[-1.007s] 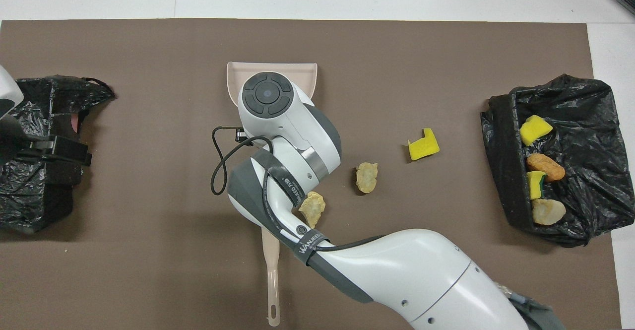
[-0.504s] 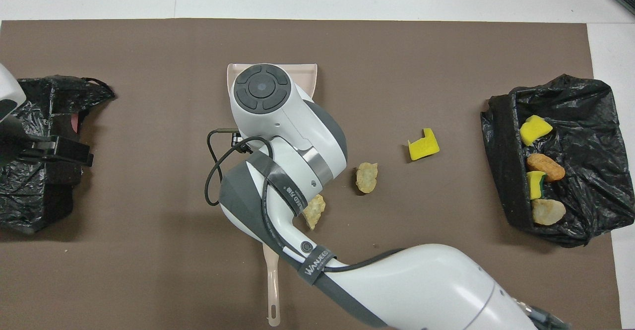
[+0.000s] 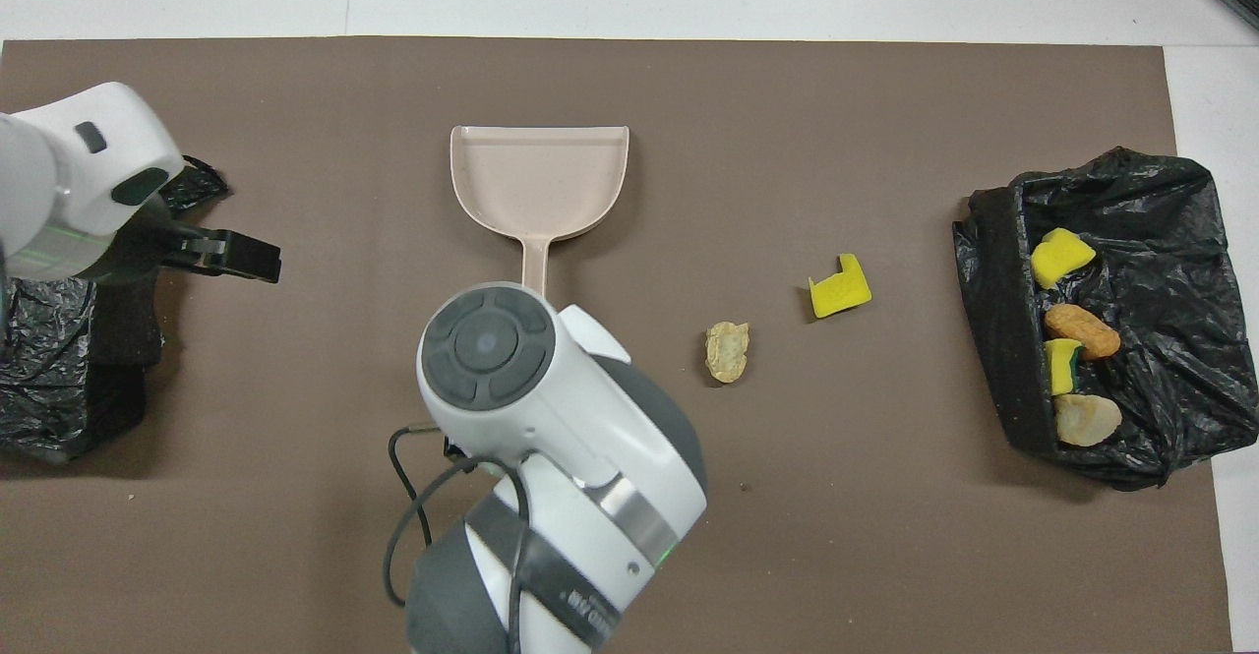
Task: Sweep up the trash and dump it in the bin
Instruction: 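Grasp the dustpan with the left gripper while the right gripper grasps the brush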
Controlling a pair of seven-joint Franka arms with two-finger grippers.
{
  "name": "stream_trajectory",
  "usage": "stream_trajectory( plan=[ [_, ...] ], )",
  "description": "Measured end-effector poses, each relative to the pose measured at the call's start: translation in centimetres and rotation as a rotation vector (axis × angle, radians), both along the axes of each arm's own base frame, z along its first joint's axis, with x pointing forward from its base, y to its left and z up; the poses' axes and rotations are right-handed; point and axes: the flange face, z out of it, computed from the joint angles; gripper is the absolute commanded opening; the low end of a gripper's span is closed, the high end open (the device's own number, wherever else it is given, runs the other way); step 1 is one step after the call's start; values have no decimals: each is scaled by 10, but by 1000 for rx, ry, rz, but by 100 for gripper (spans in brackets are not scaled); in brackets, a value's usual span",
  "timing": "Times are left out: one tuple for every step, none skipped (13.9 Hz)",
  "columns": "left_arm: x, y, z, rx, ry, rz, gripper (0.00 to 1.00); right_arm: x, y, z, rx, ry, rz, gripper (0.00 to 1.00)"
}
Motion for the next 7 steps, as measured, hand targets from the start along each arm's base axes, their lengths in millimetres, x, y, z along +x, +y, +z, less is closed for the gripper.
stream_trajectory(
  plan=[
    [5, -11, -9, -1, -4, -12, 100, -22, 3, -7, -3, -4, 9, 85],
    [9, -19, -19, -2, -2, -22, 100, -41, 3, -17, -3, -12, 11, 84],
    [13, -30, -29, -3, -2, -33, 100, -56, 1, -29, -2, -18, 15, 84],
    [16, -48, -38, -6, -12, -37, 100, -71, -2, -45, -5, -23, 19, 84],
    [18, -64, -46, -8, -20, -32, 100, -83, -3, -63, -11, -26, 15, 84],
    [18, -81, -55, -10, -21, -27, 100, -94, -5, -82, -20, -26, 7, 84],
    [18, -100, -65, -7, -23, -26, 100, -104, -6, -98, -22, -22, 2, 84]
  ],
)
